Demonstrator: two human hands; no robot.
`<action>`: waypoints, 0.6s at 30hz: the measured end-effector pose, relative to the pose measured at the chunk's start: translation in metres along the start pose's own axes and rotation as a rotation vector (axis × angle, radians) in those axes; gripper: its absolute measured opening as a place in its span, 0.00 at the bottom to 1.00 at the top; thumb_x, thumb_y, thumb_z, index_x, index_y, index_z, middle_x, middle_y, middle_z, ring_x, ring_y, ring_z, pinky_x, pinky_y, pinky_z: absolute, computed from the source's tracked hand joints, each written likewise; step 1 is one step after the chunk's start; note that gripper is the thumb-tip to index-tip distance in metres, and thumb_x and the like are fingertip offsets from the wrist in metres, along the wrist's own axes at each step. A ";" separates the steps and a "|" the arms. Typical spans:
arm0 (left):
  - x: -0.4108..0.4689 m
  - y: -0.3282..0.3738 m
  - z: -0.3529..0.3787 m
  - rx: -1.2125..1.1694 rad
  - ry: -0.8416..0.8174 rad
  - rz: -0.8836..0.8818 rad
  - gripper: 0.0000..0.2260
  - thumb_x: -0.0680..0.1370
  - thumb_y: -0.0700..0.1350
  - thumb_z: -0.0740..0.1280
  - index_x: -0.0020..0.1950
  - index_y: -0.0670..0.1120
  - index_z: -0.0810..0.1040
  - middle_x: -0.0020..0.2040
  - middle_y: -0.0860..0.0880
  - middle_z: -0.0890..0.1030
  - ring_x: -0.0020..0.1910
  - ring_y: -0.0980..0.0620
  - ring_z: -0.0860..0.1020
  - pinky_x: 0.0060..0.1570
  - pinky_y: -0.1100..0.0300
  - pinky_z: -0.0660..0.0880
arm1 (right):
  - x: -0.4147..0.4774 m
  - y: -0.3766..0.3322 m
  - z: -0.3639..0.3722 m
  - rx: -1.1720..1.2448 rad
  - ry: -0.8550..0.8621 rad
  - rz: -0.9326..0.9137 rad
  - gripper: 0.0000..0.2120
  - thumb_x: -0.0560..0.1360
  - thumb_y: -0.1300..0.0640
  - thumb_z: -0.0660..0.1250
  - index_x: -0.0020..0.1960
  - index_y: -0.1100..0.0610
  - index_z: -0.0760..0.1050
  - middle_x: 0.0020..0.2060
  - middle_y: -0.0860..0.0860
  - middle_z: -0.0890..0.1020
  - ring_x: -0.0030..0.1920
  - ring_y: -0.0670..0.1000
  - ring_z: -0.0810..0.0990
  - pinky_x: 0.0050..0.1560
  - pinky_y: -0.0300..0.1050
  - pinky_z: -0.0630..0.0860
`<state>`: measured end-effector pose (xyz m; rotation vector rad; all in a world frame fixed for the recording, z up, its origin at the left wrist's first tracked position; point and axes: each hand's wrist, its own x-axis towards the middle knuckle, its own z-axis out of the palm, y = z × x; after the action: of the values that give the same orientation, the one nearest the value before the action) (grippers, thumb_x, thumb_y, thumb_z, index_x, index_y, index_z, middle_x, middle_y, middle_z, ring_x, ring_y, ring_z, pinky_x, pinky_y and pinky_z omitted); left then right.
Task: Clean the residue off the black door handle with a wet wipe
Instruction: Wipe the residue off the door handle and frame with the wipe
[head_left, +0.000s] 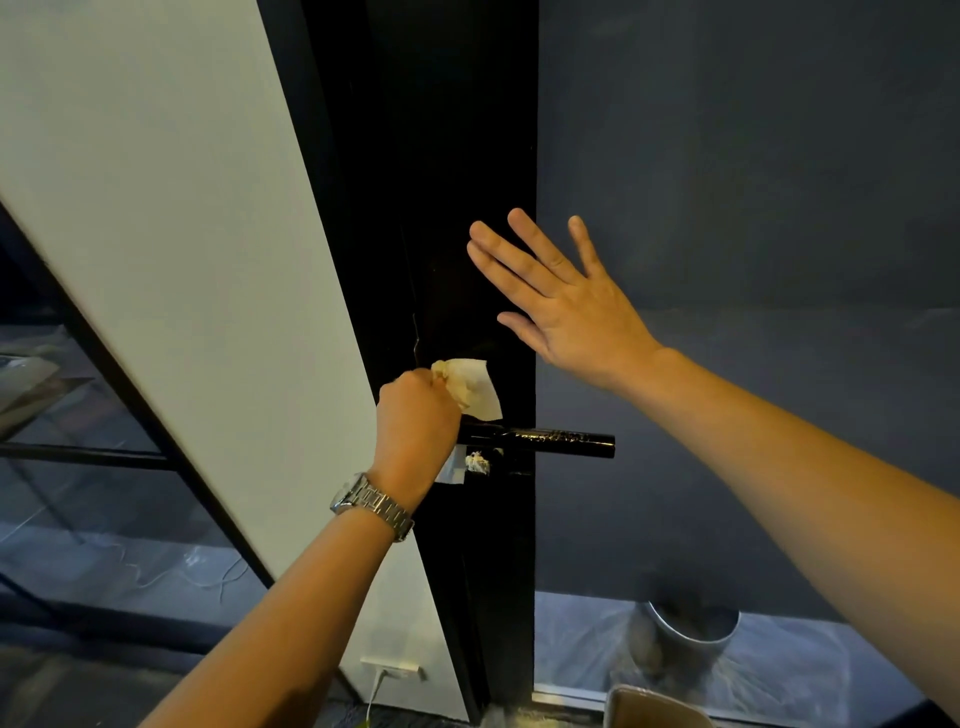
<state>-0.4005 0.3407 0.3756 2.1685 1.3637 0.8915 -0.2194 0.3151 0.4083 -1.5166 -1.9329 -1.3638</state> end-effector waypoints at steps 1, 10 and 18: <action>-0.001 0.001 0.000 0.008 -0.004 -0.003 0.13 0.79 0.39 0.57 0.45 0.31 0.76 0.44 0.31 0.78 0.45 0.33 0.77 0.30 0.61 0.65 | 0.000 0.000 0.000 0.005 0.006 -0.002 0.26 0.80 0.49 0.56 0.76 0.54 0.56 0.75 0.50 0.62 0.75 0.53 0.57 0.72 0.60 0.50; 0.000 0.026 0.013 0.266 0.211 0.253 0.13 0.79 0.46 0.60 0.54 0.40 0.79 0.52 0.43 0.77 0.54 0.46 0.71 0.44 0.58 0.68 | 0.000 0.002 -0.004 0.018 -0.008 -0.002 0.26 0.80 0.50 0.55 0.76 0.54 0.56 0.75 0.50 0.62 0.75 0.53 0.58 0.72 0.60 0.50; -0.003 0.032 0.026 0.455 0.060 0.448 0.07 0.75 0.40 0.65 0.47 0.39 0.82 0.50 0.42 0.74 0.51 0.44 0.72 0.44 0.58 0.70 | 0.001 0.001 -0.004 0.042 -0.008 0.000 0.27 0.79 0.50 0.56 0.76 0.54 0.56 0.75 0.50 0.62 0.75 0.52 0.57 0.72 0.59 0.49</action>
<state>-0.3625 0.3240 0.3772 2.8963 1.2146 0.8637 -0.2196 0.3124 0.4111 -1.5050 -1.9535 -1.3102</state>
